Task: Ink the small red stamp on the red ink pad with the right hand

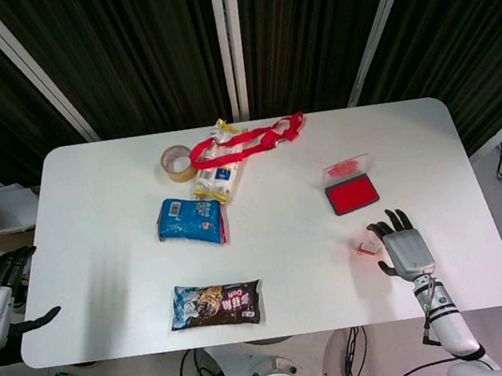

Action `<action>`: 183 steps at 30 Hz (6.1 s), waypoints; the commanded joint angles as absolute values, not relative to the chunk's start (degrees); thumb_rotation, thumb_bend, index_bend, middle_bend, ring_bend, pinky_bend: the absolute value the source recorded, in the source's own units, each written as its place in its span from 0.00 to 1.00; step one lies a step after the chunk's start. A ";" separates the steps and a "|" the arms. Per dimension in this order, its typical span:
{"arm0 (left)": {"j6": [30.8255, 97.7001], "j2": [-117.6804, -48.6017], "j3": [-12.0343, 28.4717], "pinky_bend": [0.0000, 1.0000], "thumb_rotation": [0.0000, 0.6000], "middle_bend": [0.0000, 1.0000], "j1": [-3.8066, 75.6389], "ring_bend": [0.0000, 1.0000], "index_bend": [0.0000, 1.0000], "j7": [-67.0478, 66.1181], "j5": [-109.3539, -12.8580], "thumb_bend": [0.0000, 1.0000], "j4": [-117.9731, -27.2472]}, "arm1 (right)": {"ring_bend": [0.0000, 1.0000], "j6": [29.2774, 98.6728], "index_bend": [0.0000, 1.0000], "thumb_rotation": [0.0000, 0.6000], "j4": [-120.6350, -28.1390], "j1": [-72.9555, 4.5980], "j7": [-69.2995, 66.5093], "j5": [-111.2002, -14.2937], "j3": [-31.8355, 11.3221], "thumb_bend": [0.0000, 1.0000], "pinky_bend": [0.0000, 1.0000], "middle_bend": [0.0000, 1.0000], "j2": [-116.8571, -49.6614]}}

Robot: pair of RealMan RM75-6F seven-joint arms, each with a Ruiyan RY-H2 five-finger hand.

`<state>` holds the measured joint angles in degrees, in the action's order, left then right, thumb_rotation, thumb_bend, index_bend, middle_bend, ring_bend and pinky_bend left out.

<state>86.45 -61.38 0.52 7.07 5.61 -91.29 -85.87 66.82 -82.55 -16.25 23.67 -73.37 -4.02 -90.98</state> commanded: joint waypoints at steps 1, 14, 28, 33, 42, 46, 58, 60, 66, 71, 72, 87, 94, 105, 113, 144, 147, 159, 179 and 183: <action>86.52 -61.57 0.55 0.25 0.74 0.14 7.01 0.14 0.11 5.86 -91.19 0.06 -85.52 | 0.00 67.34 0.30 1.00 -82.37 -16.43 24.19 -73.47 -4.08 0.17 0.00 0.29 -91.64; 86.16 -62.17 0.41 0.25 0.75 0.14 7.04 0.14 0.11 6.65 -91.13 0.06 -84.41 | 0.05 67.68 0.38 1.00 -81.06 -17.04 25.38 -73.34 -3.77 0.19 0.00 0.36 -93.27; 85.58 -62.13 0.49 0.25 0.74 0.14 7.53 0.14 0.11 6.05 -91.28 0.06 -84.98 | 0.09 67.83 0.46 1.00 -80.80 -17.65 24.91 -74.39 -3.32 0.22 0.00 0.42 -93.52; 85.19 -62.17 0.44 0.25 0.75 0.14 7.65 0.14 0.11 5.75 -91.11 0.06 -85.14 | 0.10 67.94 0.49 1.00 -80.54 -17.70 24.89 -74.27 -3.36 0.23 0.00 0.44 -93.70; 84.97 -62.39 0.36 0.25 0.75 0.14 7.76 0.14 0.11 5.88 -91.11 0.06 -84.91 | 0.11 68.40 0.51 1.00 -79.67 -17.92 25.28 -74.32 -3.56 0.26 0.00 0.45 -94.41; 85.10 -62.31 0.35 0.25 0.75 0.14 7.68 0.14 0.11 5.92 -91.06 0.06 -84.90 | 0.12 68.46 0.53 1.00 -79.34 -18.01 25.18 -74.55 -3.46 0.26 0.00 0.46 -94.62; 85.19 -62.18 0.34 0.25 0.75 0.14 7.39 0.14 0.11 6.18 -90.60 0.06 -84.75 | 0.16 68.23 0.59 1.00 -78.31 -18.44 25.32 -74.49 -3.65 0.28 0.00 0.51 -95.52; 85.15 -62.14 0.38 0.25 0.74 0.14 7.41 0.14 0.11 6.15 -90.52 0.06 -84.78 | 0.16 68.39 0.60 1.00 -78.40 -18.48 25.04 -74.66 -3.74 0.29 0.00 0.52 -95.55; 84.94 -62.00 0.56 0.25 0.75 0.14 7.63 0.14 0.11 6.26 -90.43 0.06 -84.95 | 0.18 71.01 0.63 1.00 -80.93 -18.16 23.78 -76.69 -4.20 0.33 0.00 0.54 -93.57; 84.56 -62.20 0.60 0.25 0.75 0.14 7.88 0.14 0.11 6.40 -90.42 0.06 -84.83 | 0.29 73.14 0.66 1.00 -84.29 -18.14 21.45 -77.76 -5.95 0.34 0.00 0.57 -90.66; 84.49 -62.26 0.58 0.25 0.75 0.14 7.93 0.14 0.11 6.44 -90.46 0.06 -84.81 | 0.31 73.36 0.67 1.00 -84.59 -18.38 21.19 -77.62 -6.75 0.34 0.00 0.57 -90.06; 83.14 -62.55 0.23 0.25 0.76 0.13 8.21 0.14 0.11 6.22 -89.95 0.06 -84.55 | 0.47 55.40 0.70 1.00 -75.32 -31.41 19.51 -67.04 -15.52 0.35 0.29 0.59 -88.83; 82.19 -62.60 0.45 0.25 0.75 0.13 8.55 0.14 0.11 6.39 -89.14 0.06 -84.01 | 0.66 53.29 0.70 1.00 -70.29 -33.87 17.71 -65.94 -15.21 0.35 0.82 0.59 -91.54; 80.34 -63.51 0.61 0.25 0.76 0.13 9.44 0.14 0.11 6.93 -88.36 0.06 -82.69 | 0.70 47.49 0.70 1.00 -63.87 -37.89 16.21 -61.83 -15.49 0.35 0.88 0.60 -94.19; 79.59 -63.67 0.70 0.25 0.75 0.13 9.76 0.14 0.11 6.88 -87.83 0.06 -82.42 | 0.70 46.22 0.71 1.00 -61.27 -39.19 17.53 -58.99 -15.13 0.35 0.88 0.60 -95.55; 79.27 -63.59 0.81 0.25 0.75 0.13 10.23 0.14 0.11 6.08 -87.51 0.06 -83.04 | 0.70 46.72 0.73 1.00 -60.38 -40.92 17.60 -56.27 -14.57 0.36 0.88 0.61 -95.49; 79.31 -63.51 0.77 0.25 0.75 0.13 10.27 0.14 0.11 5.77 -87.64 0.06 -83.44 | 0.70 49.66 0.73 1.00 -65.43 -39.86 16.81 -57.86 -14.88 0.36 0.88 0.61 -92.61; 79.67 -63.78 0.53 0.25 0.75 0.13 10.23 0.14 0.11 4.90 -88.13 0.06 -84.45 | 0.70 55.09 0.73 1.00 -81.19 -33.31 19.66 -61.75 -7.29 0.36 0.88 0.61 -84.61; 81.14 -63.99 0.17 0.25 0.75 0.13 9.41 0.14 0.11 6.37 -88.67 0.06 -83.43 | 0.70 62.15 0.73 1.00 -81.56 -26.11 17.43 -72.40 0.13 0.36 0.88 0.61 -87.49; 81.43 -63.94 0.17 0.25 0.75 0.13 9.26 0.14 0.11 6.74 -88.73 0.06 -83.08 | 0.70 62.04 0.73 1.00 -81.56 -26.01 18.01 -72.45 -0.25 0.36 0.88 0.61 -87.65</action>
